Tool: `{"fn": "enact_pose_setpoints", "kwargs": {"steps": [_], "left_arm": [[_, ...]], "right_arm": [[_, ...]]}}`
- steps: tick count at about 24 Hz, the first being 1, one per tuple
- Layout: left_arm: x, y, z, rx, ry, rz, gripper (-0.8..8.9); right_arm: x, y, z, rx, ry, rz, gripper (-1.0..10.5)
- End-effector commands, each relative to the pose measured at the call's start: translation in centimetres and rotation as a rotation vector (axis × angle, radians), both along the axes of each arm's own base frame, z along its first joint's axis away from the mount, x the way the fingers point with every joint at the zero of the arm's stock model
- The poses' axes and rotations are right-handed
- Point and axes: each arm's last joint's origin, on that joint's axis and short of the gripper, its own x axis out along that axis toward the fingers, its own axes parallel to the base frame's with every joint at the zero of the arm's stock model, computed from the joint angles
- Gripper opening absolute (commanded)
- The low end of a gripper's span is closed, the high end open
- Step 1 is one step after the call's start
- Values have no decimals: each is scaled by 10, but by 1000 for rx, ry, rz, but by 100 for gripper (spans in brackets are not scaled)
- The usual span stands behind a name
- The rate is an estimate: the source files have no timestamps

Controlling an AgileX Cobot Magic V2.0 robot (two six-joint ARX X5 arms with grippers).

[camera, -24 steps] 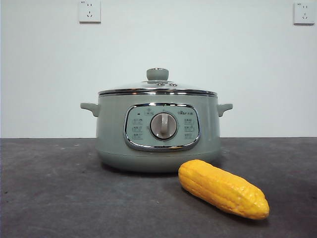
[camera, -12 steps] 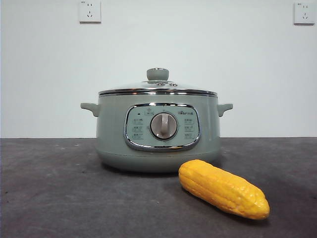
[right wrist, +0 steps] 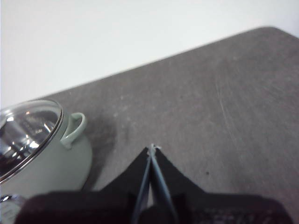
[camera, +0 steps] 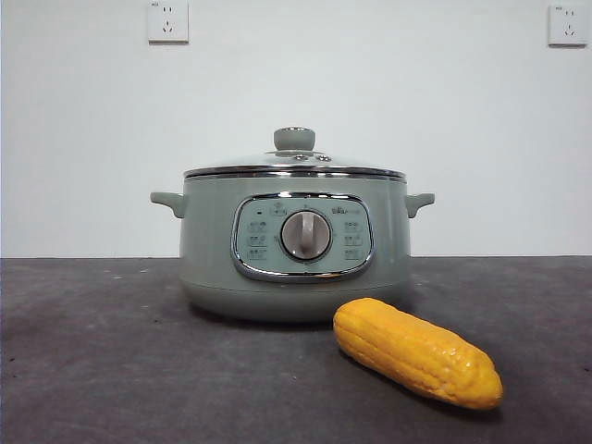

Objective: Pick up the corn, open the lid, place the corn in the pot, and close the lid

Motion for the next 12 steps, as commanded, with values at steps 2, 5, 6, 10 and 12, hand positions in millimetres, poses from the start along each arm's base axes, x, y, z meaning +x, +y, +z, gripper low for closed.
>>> {"fn": "enact_pose_setpoints", "kwargs": {"steps": [2,5,6,10,12], "left_arm": [[6,-4,11,-73,63,-125,-3],[14,-7,12,-94,110,-242,-3],[17,-8,11,-111,134,-294,-3],[28,-12,3,-160,238,-438,-4],[31,-13,-2,-200,303,-483,-4]], "right_arm": [[2,0,27,14,80,14,-1],[5,0,40,19,149,12,-1],[6,0,43,20,164,14,-1],[12,4,47,63,271,129,-1],[16,7,49,82,326,231,-1]]}}
